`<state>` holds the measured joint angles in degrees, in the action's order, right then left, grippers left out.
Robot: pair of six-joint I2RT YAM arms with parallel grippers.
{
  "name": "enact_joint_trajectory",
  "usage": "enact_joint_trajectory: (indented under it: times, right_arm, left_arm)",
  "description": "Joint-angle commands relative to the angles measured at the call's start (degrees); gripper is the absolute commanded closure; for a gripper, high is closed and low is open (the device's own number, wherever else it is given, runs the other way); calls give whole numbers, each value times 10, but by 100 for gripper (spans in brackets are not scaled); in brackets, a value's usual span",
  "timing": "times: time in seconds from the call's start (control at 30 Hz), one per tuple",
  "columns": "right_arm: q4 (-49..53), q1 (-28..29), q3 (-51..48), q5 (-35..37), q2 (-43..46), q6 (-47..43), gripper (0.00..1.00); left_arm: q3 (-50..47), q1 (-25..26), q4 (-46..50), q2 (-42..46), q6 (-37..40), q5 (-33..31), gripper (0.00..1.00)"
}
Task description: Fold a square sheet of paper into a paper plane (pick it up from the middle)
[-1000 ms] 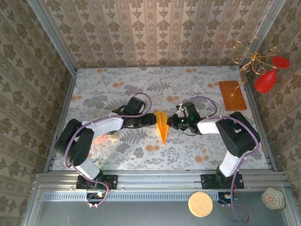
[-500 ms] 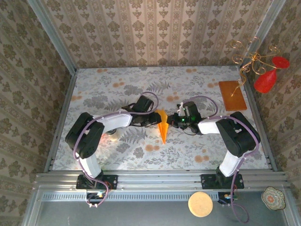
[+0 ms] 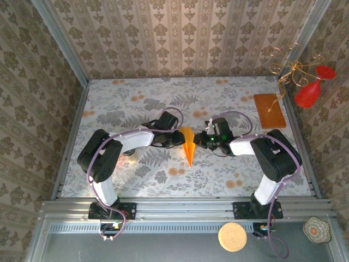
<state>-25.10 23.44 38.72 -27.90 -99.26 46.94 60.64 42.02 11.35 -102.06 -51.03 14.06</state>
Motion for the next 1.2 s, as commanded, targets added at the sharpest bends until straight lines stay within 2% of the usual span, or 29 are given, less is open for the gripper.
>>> enact_joint_trajectory:
  times: [0.0,0.1,0.27,0.37,0.57,0.8,0.9,1.0,1.17]
  right_arm:
    - [12,-2,3,-2,4,2,95]
    - [14,-2,3,0,5,0,95]
    - [18,-7,-4,14,16,2,95]
    - [23,-14,-12,32,34,1,95]
    - [40,-35,-27,69,57,-3,95]
    - [39,-38,-15,47,29,-5,91]
    - [40,-38,-9,34,17,-5,83]
    - [55,-38,-5,28,24,-8,69]
    - [148,-30,9,63,87,-45,60]
  left_arm:
    - [4,1,20,7,-2,-16,68]
    - [1,-3,22,7,-1,-19,74]
    - [0,-9,17,5,1,-16,94]
    - [-6,-17,11,20,8,-25,100]
    - [-45,-43,-35,58,15,-29,100]
    - [-64,-49,-92,42,20,11,100]
    - [-70,-50,-113,30,15,25,100]
    - [-72,-50,-128,22,16,42,100]
    - [-74,-49,-132,19,22,50,100]
